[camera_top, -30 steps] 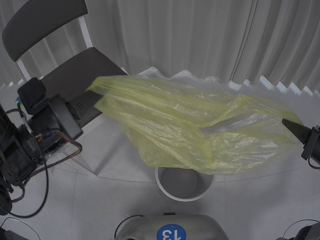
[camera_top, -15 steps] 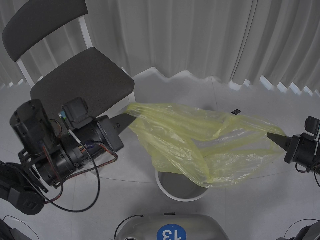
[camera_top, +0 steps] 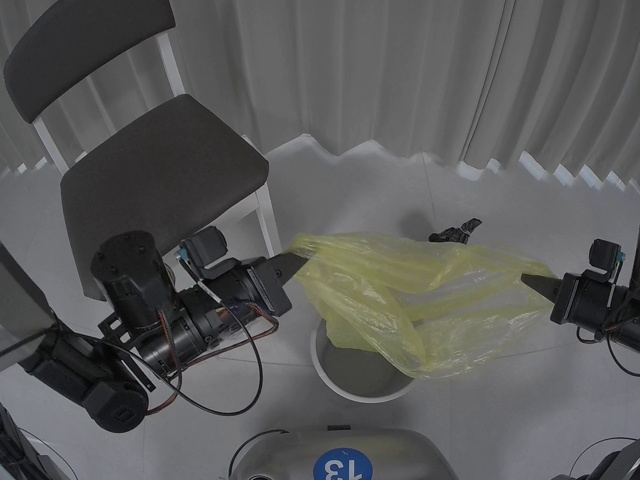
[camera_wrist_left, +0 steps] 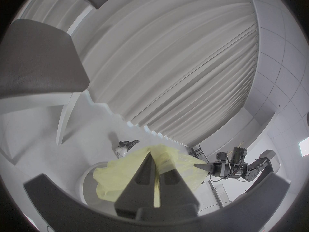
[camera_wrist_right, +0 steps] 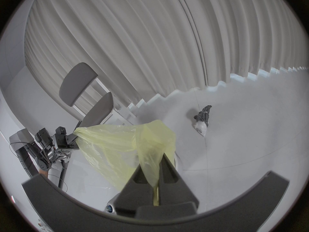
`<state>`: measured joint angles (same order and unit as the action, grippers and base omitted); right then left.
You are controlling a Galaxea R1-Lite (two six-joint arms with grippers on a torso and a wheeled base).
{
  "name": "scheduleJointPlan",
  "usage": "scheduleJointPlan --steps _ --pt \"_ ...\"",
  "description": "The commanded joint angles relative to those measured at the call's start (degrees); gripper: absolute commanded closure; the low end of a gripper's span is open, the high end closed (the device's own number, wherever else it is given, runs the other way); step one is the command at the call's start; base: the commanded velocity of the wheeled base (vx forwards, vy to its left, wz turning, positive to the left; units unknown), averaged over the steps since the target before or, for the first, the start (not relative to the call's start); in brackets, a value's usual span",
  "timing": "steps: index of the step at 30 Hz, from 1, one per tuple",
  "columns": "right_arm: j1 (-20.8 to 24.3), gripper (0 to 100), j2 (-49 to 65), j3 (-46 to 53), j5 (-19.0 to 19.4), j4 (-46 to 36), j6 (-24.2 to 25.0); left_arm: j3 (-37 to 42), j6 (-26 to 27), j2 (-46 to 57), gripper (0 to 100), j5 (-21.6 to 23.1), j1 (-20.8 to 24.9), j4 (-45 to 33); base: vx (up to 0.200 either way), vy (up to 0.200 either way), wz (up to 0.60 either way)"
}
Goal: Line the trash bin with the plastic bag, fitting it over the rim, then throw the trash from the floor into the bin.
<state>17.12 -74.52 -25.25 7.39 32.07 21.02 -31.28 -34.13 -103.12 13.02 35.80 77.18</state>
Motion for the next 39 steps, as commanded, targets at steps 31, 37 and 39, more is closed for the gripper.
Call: scheduleJointPlan --steps 31,37,39 --pt "2.92 100 -22.42 7.67 0.52 21.10 3.94 -0.80 -3.04 -19.84 100 5.96 -5.39 8.25 0.000 0.000 0.00" --pt "2.75 100 -21.81 9.16 2.02 21.10 3.33 -0.45 -3.04 -21.16 100 6.32 -5.39 8.16 0.000 0.000 0.00" --pt "2.75 100 -21.89 9.60 2.37 21.01 2.89 -0.01 -2.60 -21.16 100 7.11 -5.39 7.99 0.000 0.000 0.00"
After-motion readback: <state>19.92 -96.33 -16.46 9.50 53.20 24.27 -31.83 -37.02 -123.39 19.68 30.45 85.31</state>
